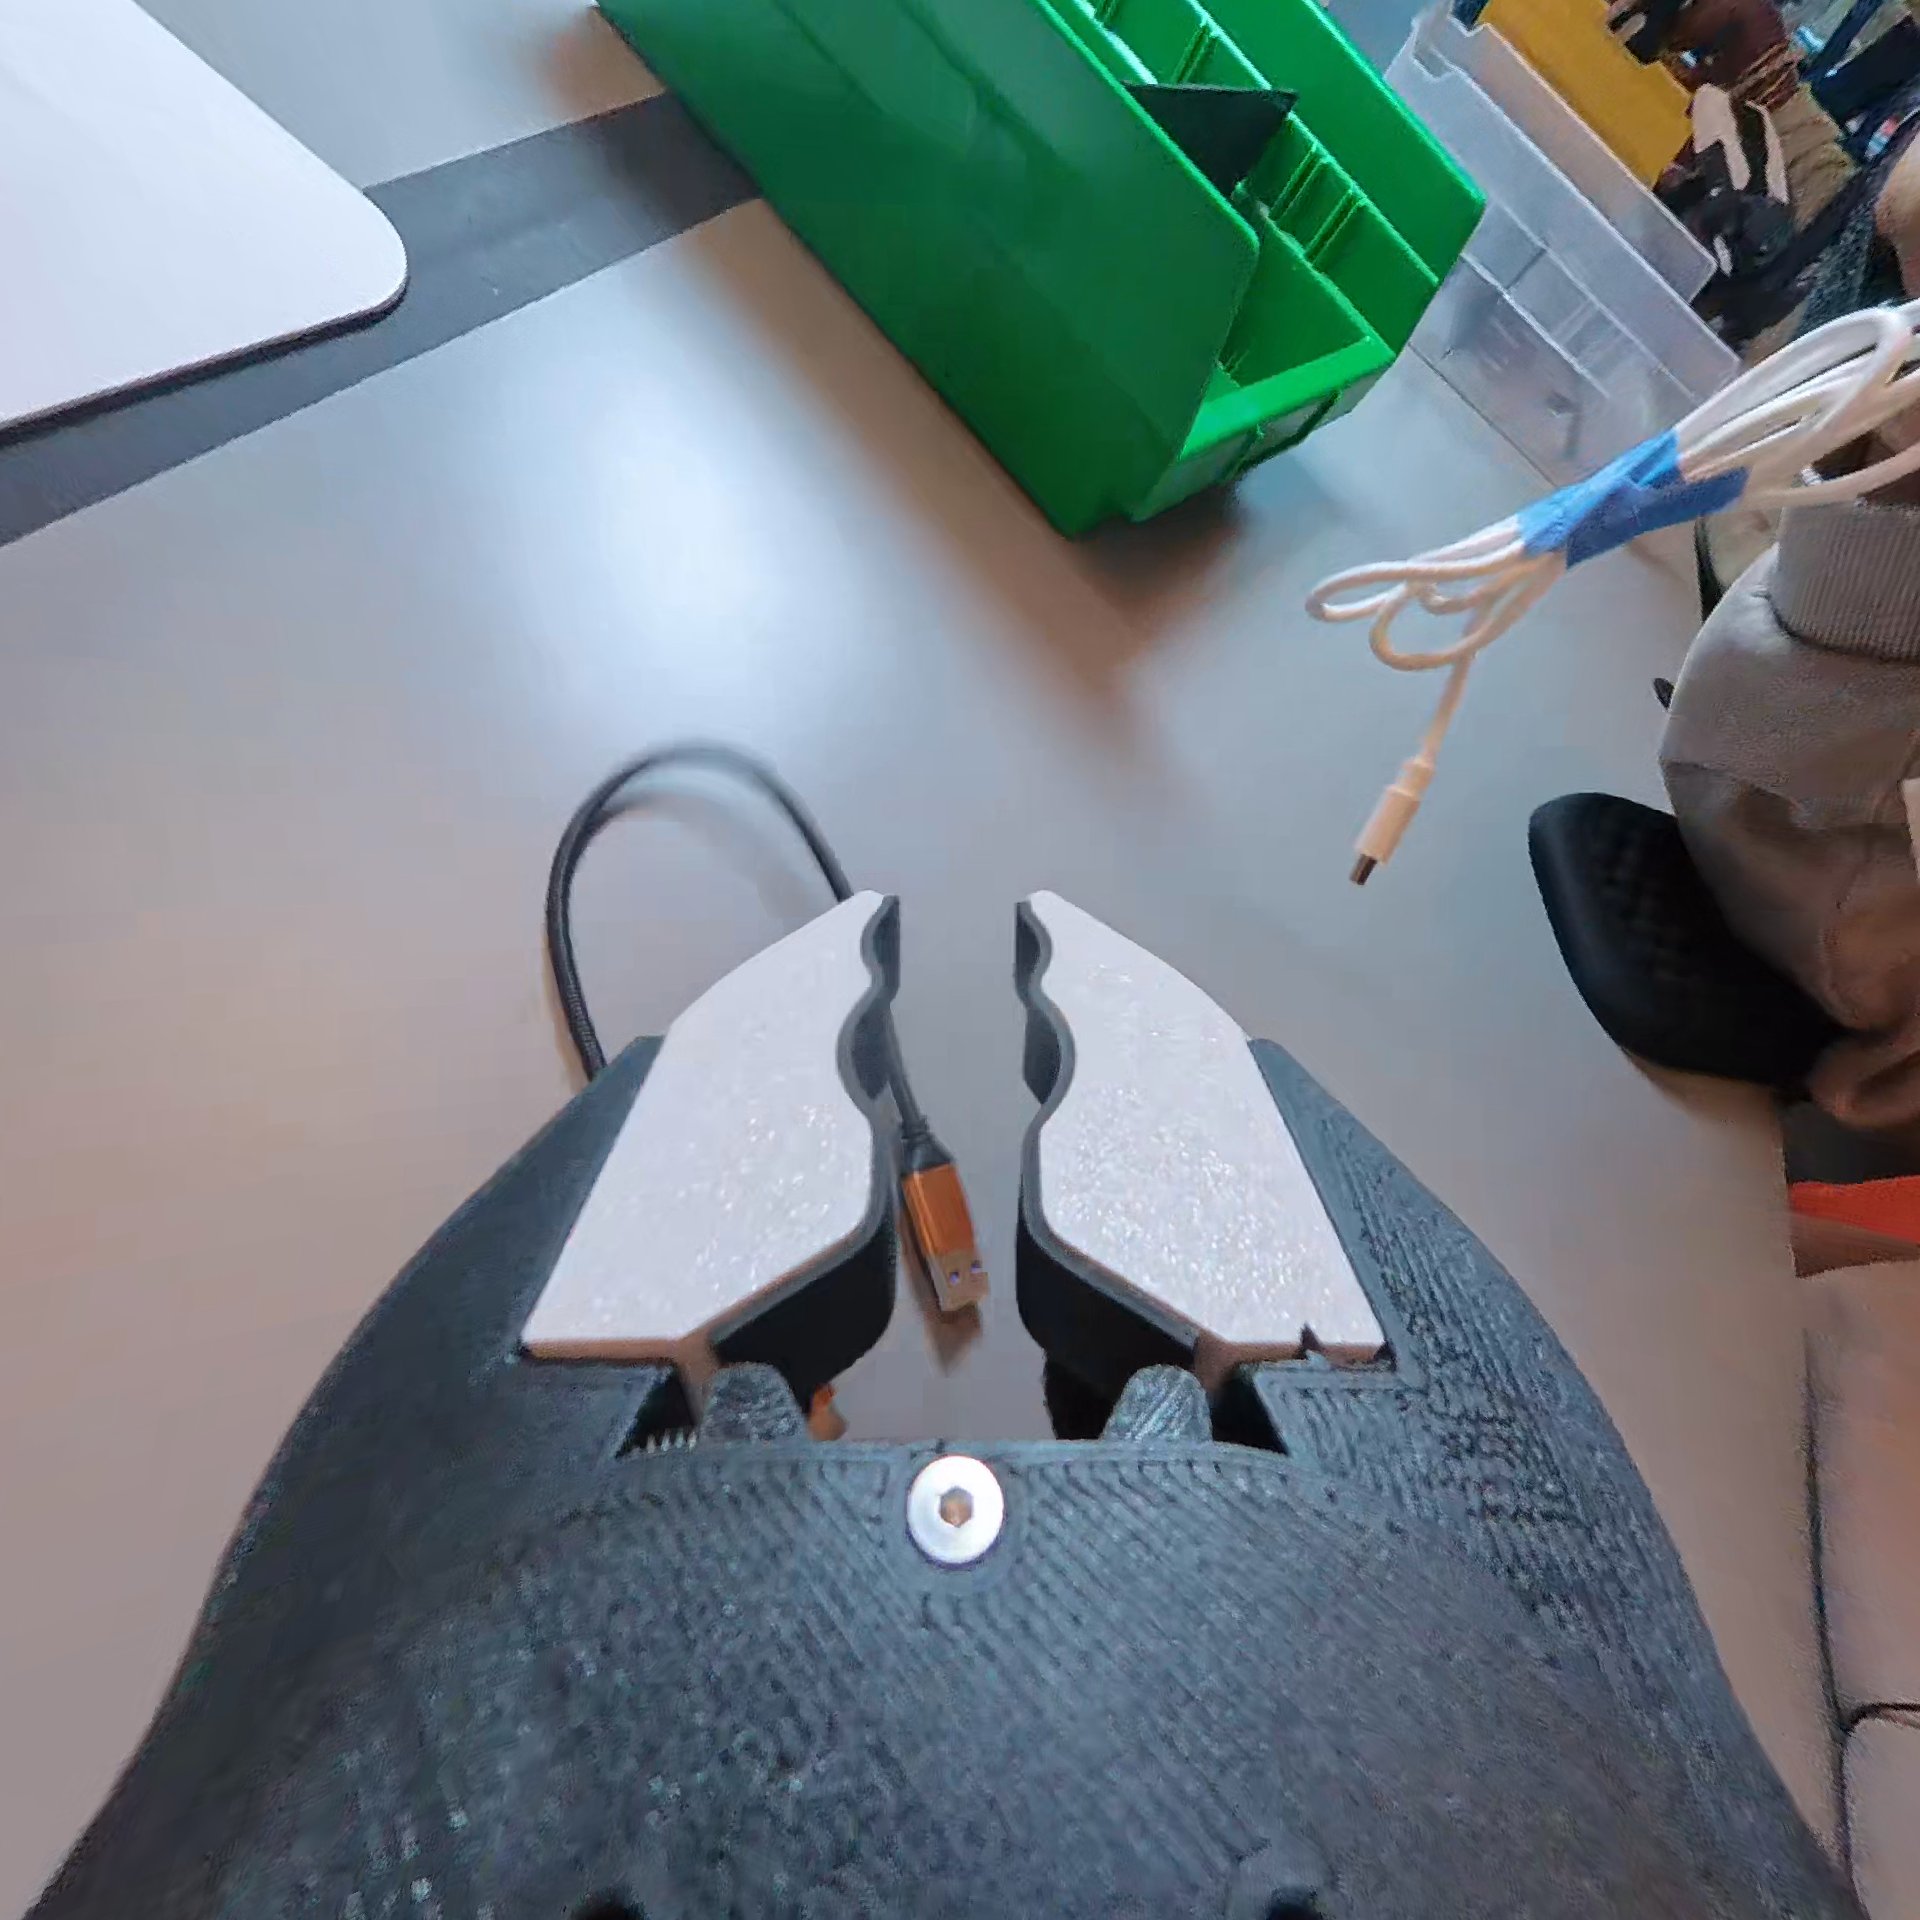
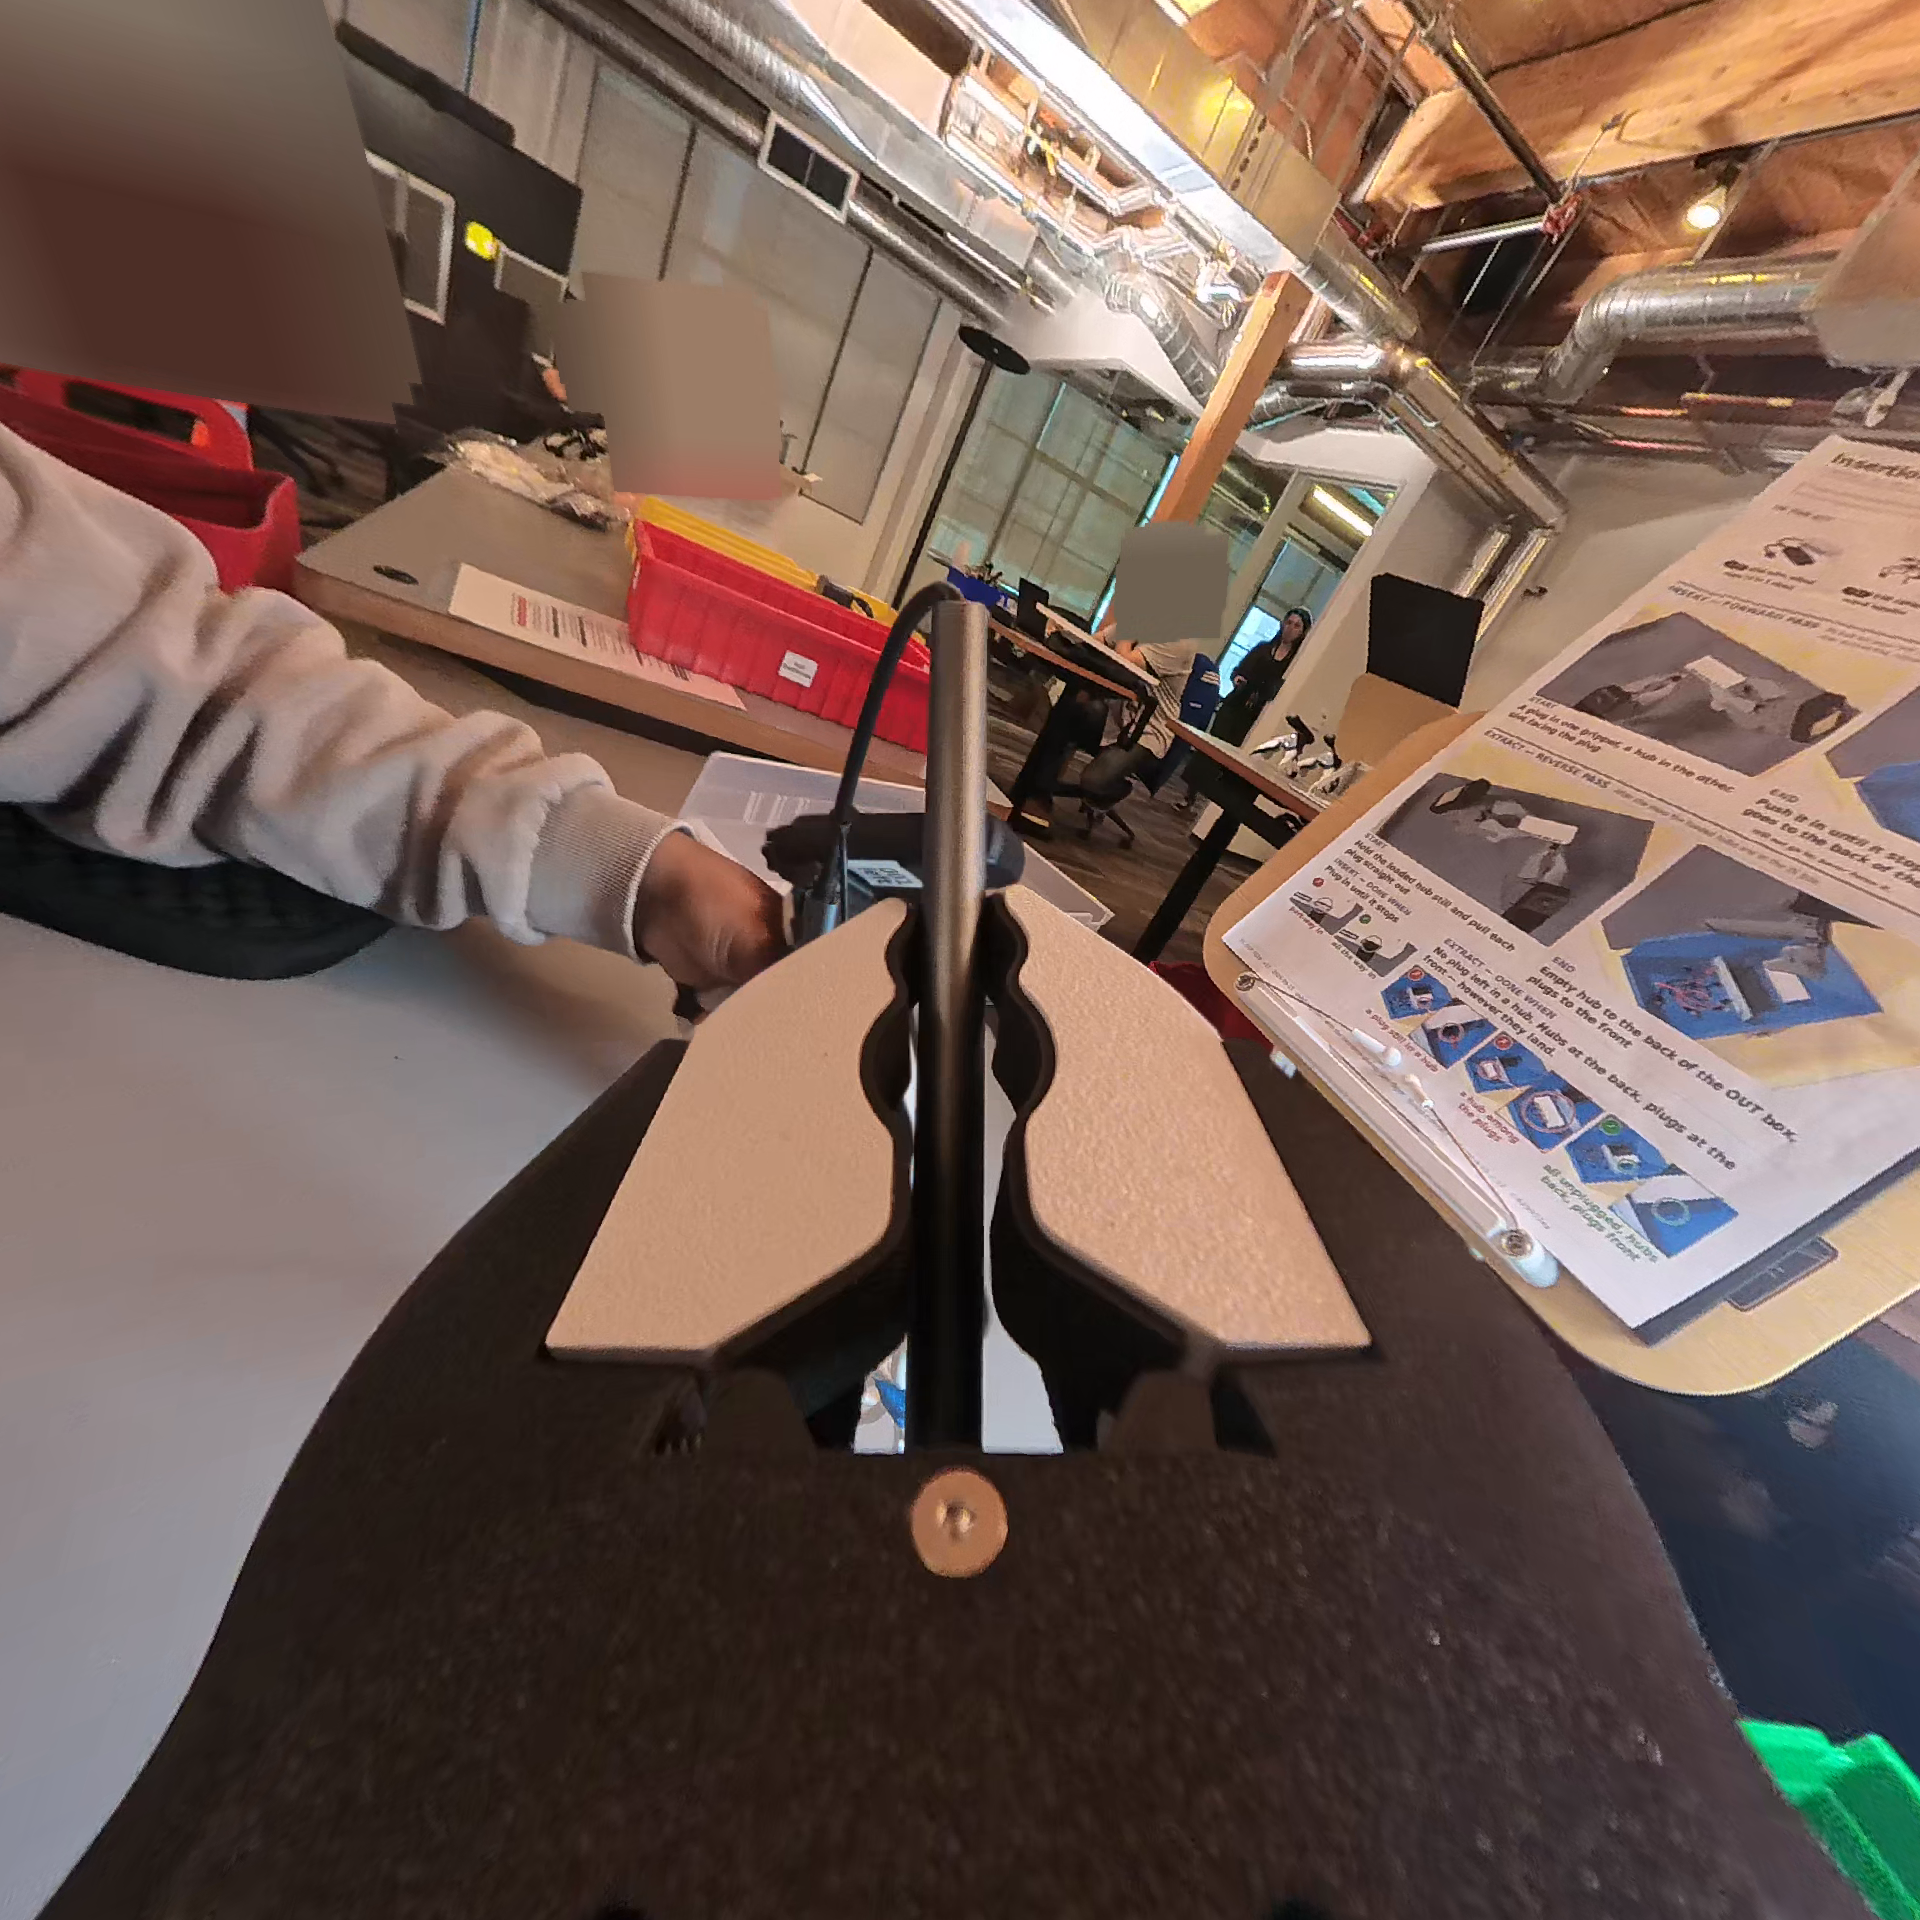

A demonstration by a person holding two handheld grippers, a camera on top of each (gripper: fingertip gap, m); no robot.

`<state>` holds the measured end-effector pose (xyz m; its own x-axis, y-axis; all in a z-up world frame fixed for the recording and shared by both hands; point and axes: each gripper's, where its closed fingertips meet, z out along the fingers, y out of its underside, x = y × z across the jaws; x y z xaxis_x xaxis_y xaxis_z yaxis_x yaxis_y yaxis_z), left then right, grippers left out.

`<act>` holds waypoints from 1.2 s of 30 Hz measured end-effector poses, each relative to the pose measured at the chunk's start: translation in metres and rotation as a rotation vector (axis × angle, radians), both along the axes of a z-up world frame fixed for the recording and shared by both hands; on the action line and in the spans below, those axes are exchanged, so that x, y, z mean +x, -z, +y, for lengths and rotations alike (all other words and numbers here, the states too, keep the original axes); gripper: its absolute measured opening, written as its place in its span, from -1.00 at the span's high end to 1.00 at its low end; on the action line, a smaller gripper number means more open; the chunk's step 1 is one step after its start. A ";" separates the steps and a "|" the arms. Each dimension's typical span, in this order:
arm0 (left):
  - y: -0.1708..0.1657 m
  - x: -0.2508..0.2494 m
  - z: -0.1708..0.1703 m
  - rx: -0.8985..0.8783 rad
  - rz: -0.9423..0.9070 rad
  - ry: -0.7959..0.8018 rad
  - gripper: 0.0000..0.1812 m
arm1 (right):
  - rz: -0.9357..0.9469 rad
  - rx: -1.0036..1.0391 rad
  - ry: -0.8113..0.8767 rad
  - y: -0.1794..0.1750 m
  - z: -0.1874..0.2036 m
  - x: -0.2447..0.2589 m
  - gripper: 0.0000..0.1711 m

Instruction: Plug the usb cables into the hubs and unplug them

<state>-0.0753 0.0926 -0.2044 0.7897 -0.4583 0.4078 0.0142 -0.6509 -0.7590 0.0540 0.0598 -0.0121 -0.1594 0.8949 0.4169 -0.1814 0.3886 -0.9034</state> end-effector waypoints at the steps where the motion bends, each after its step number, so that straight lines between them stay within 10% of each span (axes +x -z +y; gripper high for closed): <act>1: -0.001 -0.002 0.003 0.015 0.018 -0.002 0.73 | 0.002 -0.015 -0.009 0.000 0.001 0.001 0.88; 9: -0.048 0.023 -0.017 0.429 0.240 0.245 0.72 | 0.045 -0.246 -0.160 0.006 0.006 -0.002 0.88; 16: -0.143 0.084 -0.054 0.819 0.070 0.368 0.67 | -0.048 -0.314 -0.272 0.039 -0.018 -0.027 0.88; 36: -0.085 0.096 -0.080 0.478 0.771 0.503 0.87 | -0.435 0.307 -0.009 0.131 -0.050 -0.069 0.86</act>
